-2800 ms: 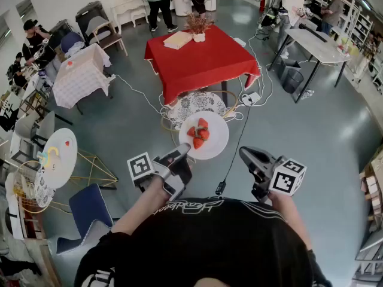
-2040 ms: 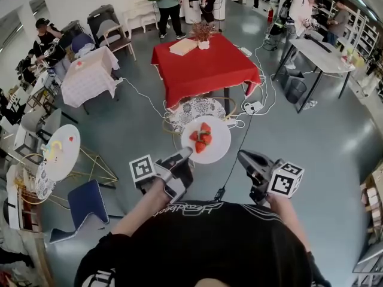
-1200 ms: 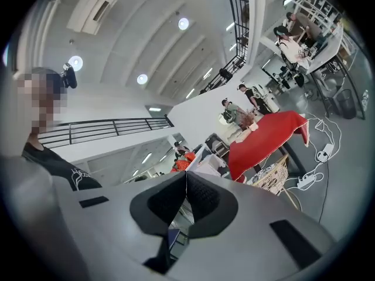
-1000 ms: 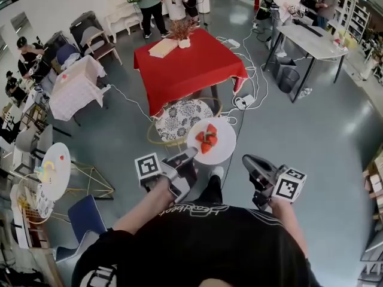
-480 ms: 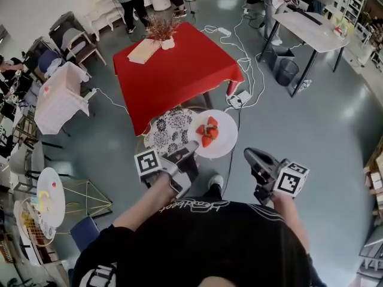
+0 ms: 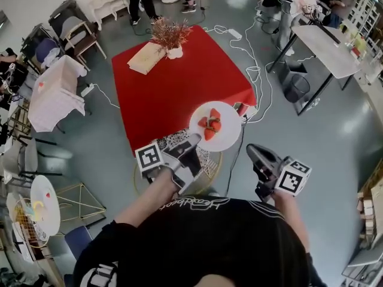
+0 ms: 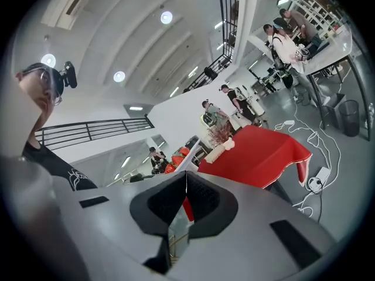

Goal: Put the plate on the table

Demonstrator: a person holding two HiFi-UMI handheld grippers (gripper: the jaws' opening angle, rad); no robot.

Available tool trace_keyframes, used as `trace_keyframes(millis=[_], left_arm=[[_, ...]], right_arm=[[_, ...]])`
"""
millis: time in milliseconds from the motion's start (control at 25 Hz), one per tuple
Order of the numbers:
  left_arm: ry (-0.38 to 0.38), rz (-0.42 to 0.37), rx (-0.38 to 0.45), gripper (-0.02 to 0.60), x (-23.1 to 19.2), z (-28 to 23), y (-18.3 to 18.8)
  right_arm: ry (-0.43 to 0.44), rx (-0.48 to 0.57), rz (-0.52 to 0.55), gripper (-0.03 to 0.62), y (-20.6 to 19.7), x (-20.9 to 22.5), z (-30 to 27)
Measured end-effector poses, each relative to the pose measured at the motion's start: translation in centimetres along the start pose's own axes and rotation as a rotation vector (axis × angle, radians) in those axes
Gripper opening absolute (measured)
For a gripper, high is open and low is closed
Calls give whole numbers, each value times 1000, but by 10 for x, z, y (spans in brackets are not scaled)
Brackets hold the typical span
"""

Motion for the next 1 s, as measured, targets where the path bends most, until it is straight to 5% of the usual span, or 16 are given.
trace_keyframes(millis=[1000], left_arm=[[54, 36, 210, 17, -19, -9, 92]], right_arm=[[127, -125, -56, 8, 55, 51, -116]])
Point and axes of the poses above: the fingertips, and each gripper's own axes: z backward along the fingers, x to its right, y out of its top, the point moved 3 cm from there along z, backward along the fingers, and after that the axes turned 5 degrees about -z, right-handed, at the moved point
